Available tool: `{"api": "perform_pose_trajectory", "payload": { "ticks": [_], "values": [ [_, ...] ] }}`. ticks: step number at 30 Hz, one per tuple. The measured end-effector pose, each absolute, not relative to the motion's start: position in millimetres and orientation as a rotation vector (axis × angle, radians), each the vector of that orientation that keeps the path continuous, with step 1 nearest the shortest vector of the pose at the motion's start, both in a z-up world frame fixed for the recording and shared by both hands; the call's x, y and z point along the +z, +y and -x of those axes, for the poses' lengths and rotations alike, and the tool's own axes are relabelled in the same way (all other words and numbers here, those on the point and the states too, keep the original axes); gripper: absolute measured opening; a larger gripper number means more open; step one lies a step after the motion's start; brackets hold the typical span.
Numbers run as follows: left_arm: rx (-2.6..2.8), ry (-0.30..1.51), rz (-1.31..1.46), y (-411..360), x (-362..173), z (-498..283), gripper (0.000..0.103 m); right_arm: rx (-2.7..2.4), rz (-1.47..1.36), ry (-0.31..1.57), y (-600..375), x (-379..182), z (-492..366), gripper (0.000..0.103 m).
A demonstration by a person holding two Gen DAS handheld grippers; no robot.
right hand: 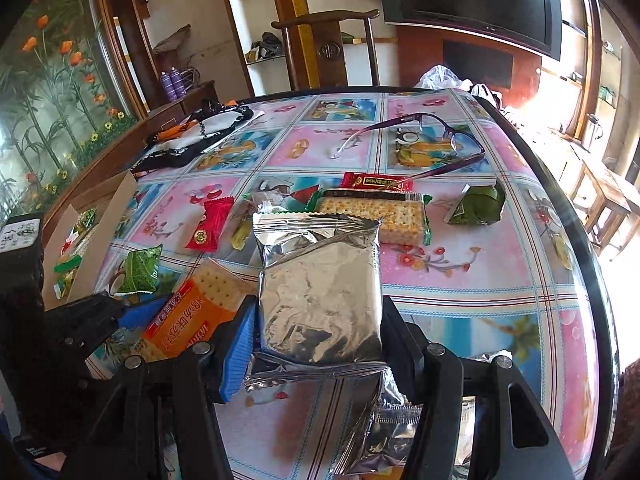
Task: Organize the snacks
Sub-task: 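Lift the orange cracker pack and silver foil bag off the table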
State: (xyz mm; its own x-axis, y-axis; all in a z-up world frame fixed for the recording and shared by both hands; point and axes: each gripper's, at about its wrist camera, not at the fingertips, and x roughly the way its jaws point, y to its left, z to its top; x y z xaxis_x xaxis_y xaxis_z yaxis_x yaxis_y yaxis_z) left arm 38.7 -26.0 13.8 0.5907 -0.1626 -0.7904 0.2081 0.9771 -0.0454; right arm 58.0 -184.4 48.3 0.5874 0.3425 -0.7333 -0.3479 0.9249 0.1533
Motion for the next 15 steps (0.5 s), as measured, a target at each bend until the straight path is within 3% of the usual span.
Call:
{"api": "perform_pose_trajectory", "payload": {
  "ticks": [15],
  "values": [
    [-0.188,0.776,0.093,1,45,-31,0.052,0.390,0.016,0.826,-182,51,-53,0.063]
  ]
}}
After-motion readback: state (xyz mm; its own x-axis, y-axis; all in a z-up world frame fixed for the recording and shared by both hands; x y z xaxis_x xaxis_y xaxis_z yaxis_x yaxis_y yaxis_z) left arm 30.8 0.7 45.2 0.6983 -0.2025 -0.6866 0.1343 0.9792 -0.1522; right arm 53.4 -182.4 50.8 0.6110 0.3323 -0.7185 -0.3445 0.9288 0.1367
